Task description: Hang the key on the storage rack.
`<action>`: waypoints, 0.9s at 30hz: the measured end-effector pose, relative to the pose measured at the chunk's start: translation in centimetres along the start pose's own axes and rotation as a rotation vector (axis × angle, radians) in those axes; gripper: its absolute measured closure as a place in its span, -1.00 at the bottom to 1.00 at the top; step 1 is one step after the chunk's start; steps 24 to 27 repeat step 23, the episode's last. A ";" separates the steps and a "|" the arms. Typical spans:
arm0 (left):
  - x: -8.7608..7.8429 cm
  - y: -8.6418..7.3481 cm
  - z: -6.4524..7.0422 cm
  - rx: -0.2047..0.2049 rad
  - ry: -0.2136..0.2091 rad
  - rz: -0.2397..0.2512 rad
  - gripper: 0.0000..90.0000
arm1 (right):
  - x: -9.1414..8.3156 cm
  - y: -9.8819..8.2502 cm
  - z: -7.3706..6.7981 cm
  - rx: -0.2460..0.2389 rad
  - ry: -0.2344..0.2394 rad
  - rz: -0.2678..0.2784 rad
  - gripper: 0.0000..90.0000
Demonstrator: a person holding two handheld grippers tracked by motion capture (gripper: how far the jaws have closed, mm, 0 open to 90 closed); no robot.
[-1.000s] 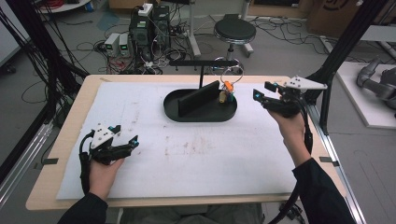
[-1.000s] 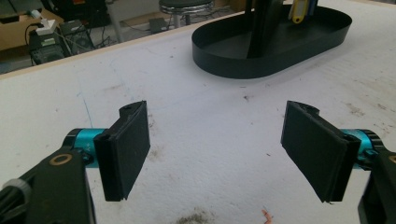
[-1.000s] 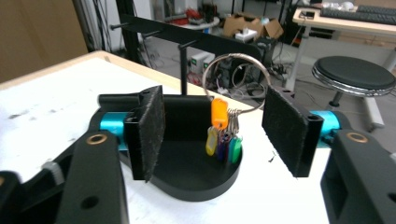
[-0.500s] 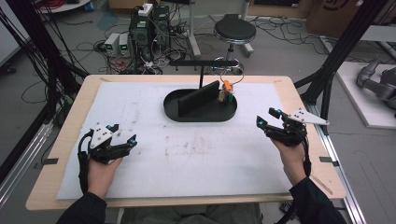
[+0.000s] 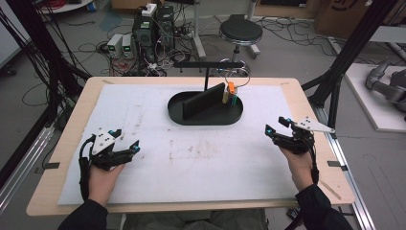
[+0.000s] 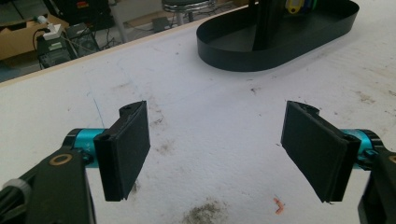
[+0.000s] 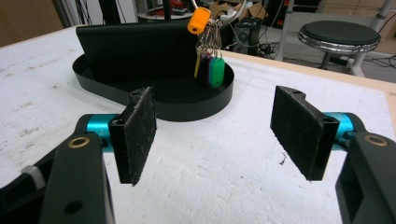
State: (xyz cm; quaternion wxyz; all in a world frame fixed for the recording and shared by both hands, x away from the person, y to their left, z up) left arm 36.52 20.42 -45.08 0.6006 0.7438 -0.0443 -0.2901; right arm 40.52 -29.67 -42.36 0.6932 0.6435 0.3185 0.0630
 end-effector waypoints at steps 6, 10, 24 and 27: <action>-0.1 -0.1 0.0 0.002 -0.003 0.000 -0.47 | 0.2 -0.1 -0.2 -0.018 -0.004 -0.005 -0.29; 0.0 0.0 0.1 0.005 -0.006 0.000 -0.47 | 0.2 -0.1 -0.2 -0.019 -0.003 -0.005 -0.30; 0.4 0.2 0.4 0.013 -0.019 -0.004 -0.47 | -0.1 -0.3 0.2 -0.010 -0.014 -0.009 -0.30; 0.4 0.2 0.4 0.013 -0.019 -0.004 -0.47 | -0.1 -0.3 0.2 -0.010 -0.014 -0.009 -0.30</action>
Point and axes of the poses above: each handheld gripper's, and its own axes: x roughly forward along the jaws, y roughly out of its top, z roughly to its right, the point moved 8 cm from there along x, roughly forward along the jaws, and after that the axes turned 2 degrees about -z, right-handed, at the moved point
